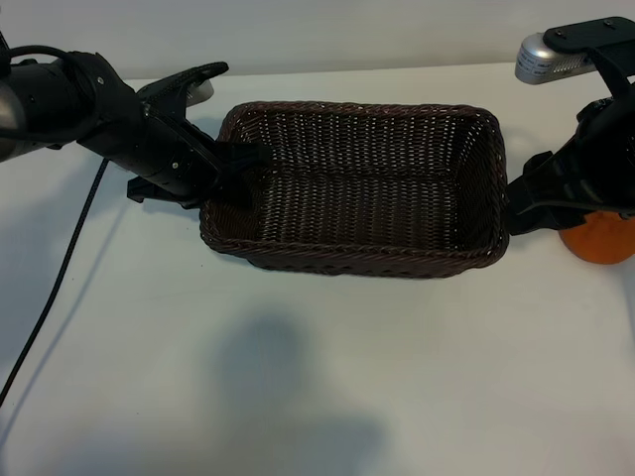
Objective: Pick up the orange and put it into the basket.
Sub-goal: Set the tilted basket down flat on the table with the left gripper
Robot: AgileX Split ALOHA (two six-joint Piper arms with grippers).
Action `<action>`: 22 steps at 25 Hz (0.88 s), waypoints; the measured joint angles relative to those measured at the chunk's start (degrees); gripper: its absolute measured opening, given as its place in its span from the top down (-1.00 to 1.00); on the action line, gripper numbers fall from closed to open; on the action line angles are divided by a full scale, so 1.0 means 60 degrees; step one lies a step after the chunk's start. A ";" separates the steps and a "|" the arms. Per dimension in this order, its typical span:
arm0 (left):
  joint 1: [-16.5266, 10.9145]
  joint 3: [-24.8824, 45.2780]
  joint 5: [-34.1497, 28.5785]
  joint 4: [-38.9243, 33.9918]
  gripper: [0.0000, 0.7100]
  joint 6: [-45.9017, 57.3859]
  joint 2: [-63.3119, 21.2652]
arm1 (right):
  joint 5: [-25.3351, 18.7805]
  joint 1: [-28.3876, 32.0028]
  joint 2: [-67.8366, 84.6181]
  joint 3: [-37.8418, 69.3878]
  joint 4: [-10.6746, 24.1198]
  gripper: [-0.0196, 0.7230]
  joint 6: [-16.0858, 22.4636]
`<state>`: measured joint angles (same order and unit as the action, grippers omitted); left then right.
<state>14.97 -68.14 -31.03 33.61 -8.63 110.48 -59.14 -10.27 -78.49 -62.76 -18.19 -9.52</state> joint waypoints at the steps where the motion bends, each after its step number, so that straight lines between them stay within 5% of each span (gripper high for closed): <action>1: 0.0000 0.0000 0.0071 0.0000 0.59 0.0000 0.0000 | 0.0000 0.0000 0.0000 0.0000 0.0000 -0.47 0.0000; 22: 0.0000 -0.0008 0.0720 0.0018 0.59 0.0351 0.0360 | -0.0007 0.0000 0.0000 0.0000 -0.0009 -0.47 -0.0009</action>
<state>14.97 -68.18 -26.71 33.72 -6.52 112.64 -59.19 -10.27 -78.49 -62.76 -18.25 -9.58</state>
